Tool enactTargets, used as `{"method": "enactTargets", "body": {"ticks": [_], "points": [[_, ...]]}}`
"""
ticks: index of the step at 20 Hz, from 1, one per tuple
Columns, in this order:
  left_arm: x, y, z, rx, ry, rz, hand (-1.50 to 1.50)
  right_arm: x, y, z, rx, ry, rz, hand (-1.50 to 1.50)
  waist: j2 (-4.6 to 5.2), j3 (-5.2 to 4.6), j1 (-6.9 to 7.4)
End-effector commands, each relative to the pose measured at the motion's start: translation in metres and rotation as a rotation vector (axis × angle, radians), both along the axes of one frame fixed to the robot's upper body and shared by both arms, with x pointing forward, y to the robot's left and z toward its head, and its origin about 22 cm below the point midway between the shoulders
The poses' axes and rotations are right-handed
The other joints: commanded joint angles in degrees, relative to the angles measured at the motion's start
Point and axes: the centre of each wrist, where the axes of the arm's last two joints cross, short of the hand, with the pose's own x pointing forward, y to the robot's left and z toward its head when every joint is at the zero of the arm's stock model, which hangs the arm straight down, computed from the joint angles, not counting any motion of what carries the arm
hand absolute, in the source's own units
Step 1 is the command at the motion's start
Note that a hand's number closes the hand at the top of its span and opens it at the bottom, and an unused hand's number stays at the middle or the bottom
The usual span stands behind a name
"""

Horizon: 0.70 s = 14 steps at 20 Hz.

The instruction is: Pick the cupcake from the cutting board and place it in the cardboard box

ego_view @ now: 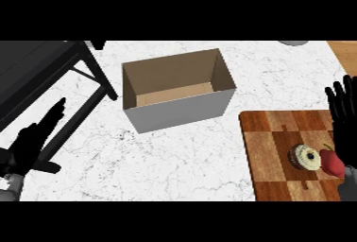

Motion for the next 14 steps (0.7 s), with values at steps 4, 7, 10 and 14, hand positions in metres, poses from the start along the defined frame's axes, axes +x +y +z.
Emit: {"method": "enactTargets", "body": {"ticks": [4, 7, 10, 14], "points": [[-0.001, 0.027, 0.006, 0.115, -0.133, 0.176, 0.00, -0.021, -0.032, -0.004, -0.046, 0.108, 0.140, -1.50, 2.02, 1.07, -0.49], [0.004, 0.016, 0.035, 0.093, -0.188, 0.024, 0.00, -0.013, -0.060, 0.056, -0.645, 0.048, 0.215, -1.50, 1.51, -1.30, 1.94], [-0.006, 0.042, 0.022, 0.078, -0.166, 0.197, 0.00, -0.045, -0.083, 0.010, -0.762, 0.234, 0.245, -1.50, 2.82, 1.09, -0.01], [-0.031, 0.050, -0.002, 0.064, -0.143, 0.243, 0.00, -0.064, -0.082, -0.042, -0.355, 0.068, 0.252, -1.50, 2.43, 1.50, -1.24]]}}
